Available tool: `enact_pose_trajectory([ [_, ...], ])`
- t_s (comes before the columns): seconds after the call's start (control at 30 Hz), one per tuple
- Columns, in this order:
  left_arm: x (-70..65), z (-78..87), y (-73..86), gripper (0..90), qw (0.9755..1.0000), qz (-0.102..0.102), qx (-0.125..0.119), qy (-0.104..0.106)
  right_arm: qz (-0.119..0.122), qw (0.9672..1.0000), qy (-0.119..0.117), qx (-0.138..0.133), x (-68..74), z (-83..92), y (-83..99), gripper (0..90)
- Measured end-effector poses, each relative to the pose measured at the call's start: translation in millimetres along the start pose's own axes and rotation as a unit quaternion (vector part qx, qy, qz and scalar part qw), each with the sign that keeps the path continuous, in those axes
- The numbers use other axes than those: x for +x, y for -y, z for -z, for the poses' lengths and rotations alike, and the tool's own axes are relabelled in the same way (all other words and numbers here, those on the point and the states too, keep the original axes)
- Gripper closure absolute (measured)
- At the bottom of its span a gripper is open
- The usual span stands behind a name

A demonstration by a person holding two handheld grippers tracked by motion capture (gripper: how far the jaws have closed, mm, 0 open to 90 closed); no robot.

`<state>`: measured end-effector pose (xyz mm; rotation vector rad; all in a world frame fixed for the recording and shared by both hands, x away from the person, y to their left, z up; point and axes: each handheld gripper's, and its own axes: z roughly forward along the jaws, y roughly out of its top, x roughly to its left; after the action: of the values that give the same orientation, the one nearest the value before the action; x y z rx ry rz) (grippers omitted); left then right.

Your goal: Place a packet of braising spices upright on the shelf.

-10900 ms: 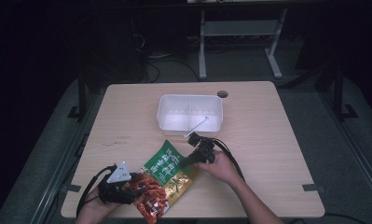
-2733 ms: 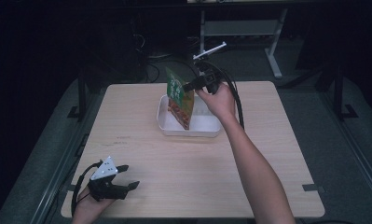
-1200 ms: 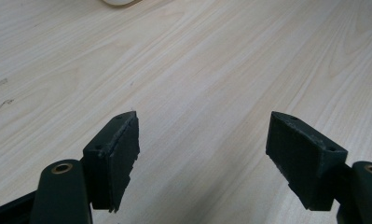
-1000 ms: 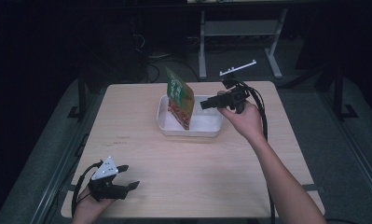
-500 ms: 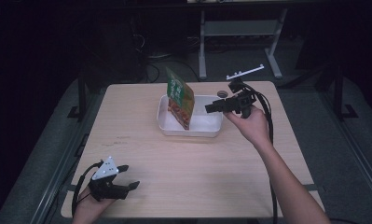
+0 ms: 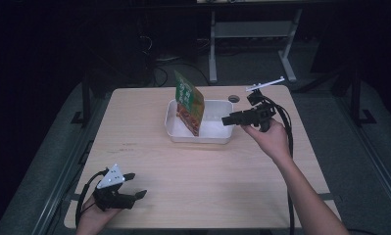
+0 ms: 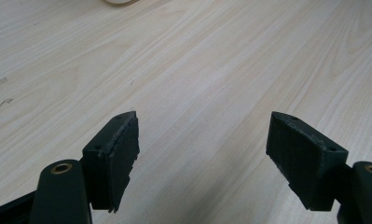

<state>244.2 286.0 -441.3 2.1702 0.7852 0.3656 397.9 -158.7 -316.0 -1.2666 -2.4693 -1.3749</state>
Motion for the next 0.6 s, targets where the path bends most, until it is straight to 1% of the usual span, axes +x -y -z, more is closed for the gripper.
enact_pose_trajectory([
  [0.33, 0.0, -0.6, 0.0, 24.6, 1.0, 0.0, 0.001, 0.0, -0.005, 1.0, 0.001, 0.002, -4.8, 4.4, 20.6, 48.0],
  [0.37, 0.0, -0.6, 0.0, 24.6, 1.0, 0.0, 0.001, -0.001, -0.005, 1.0, 0.001, 0.002, -4.8, 4.4, 20.6, 48.0],
  [0.43, 0.0, -0.5, 0.0, 24.6, 1.0, 0.0, 0.001, -0.001, -0.007, 1.0, -0.002, 0.0, -6.3, 4.5, 24.4, 47.9],
  [0.6, 0.0, -0.6, 0.0, 24.6, 1.0, 0.0, 0.002, -0.002, -0.008, 0.9999, 0.0, 0.007, -8.5, 3.7, 34.0, 48.0],
])
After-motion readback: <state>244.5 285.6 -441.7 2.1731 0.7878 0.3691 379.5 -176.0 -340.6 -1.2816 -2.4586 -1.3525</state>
